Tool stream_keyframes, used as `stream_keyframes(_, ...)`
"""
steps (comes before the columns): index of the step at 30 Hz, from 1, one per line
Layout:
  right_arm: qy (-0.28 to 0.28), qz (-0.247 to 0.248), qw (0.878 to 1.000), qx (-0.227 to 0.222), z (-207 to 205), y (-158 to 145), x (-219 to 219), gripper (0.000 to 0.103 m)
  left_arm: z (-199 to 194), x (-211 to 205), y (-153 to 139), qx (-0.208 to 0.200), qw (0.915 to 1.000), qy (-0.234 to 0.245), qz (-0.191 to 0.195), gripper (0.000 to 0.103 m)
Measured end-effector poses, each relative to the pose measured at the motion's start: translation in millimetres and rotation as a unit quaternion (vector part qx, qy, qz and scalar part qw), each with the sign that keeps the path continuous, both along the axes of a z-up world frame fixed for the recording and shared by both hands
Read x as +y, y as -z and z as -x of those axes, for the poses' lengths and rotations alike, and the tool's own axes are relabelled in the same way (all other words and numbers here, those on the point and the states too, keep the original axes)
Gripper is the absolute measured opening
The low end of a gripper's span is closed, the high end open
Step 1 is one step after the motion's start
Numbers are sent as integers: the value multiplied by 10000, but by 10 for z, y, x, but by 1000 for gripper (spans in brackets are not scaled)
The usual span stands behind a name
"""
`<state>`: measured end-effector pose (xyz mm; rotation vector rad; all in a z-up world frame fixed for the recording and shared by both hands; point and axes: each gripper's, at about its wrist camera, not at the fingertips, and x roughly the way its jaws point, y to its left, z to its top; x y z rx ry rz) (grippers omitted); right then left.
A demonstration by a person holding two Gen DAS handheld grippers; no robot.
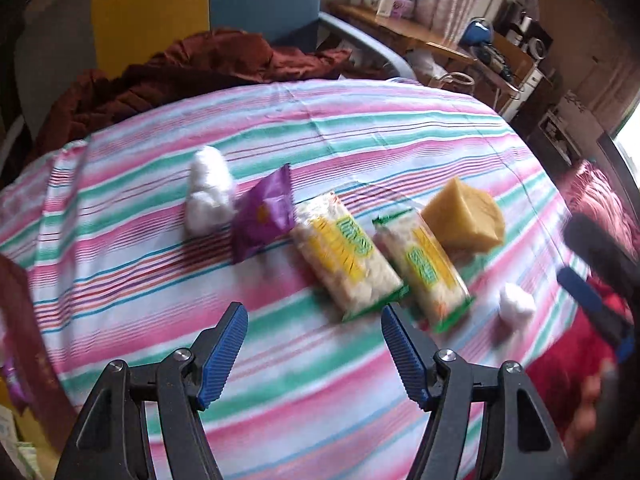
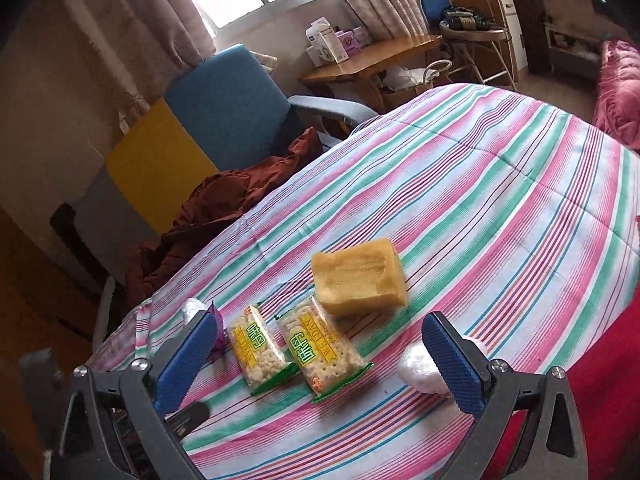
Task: Organize objects
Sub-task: 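Grasp a clear WEIDAN snack bag with the left gripper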
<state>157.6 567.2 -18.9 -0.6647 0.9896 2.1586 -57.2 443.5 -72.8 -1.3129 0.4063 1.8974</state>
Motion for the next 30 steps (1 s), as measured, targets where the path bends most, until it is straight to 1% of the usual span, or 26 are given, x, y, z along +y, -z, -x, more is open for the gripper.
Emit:
stream_keyframes(3, -130, 99, 9999, 55, 24, 21, 8, 103, 94, 218, 126, -147, 9997, -155, 73, 70)
stream_keyframes(9, -186, 322, 9991, 225, 12, 57, 45, 103, 272, 479, 299, -439, 9978, -499, 72, 71)
stream_keyframes(12, -230, 363, 9988, 245, 23, 65, 36, 103, 322, 556, 406, -312, 9977, -561, 234, 71)
stream_keyframes(13, -225, 370, 9987, 265, 17, 65, 37, 103, 311, 576, 413, -199, 9982, -511, 237, 71)
stream_keyframes(14, -215, 380, 9986, 284, 9, 66, 43, 103, 266, 599, 414, -38, 9987, -386, 319, 71)
stream_keyframes(15, -204, 392, 9986, 291, 6, 69, 46, 103, 232, 606, 417, 35, 9989, -296, 368, 71)
stream_keyframes(16, -199, 405, 9986, 287, 6, 72, 52, 103, 191, 603, 421, 110, 9990, -185, 396, 68)
stream_keyframes(17, -201, 415, 9985, 283, 7, 75, 53, 103, 149, 583, 420, 196, 9989, -59, 415, 59)
stream_keyframes(19, -234, 408, 9985, 265, 18, 77, 48, 103, 88, 523, 402, 267, 9986, 109, 445, 51)
stream_keyframes(22, -249, 375, 9987, 238, 20, 74, 38, 103, -4, 377, 378, 150, 9984, 331, 438, 48)
stream_keyframes(26, -163, 374, 9990, 196, 2, 80, 51, 103, -255, 38, 359, 363, 9959, 687, 466, 48)
stream_keyframes(30, -76, 357, 9992, 174, -24, 79, 62, 103, -394, -323, 349, 338, 9965, 690, 327, 48)
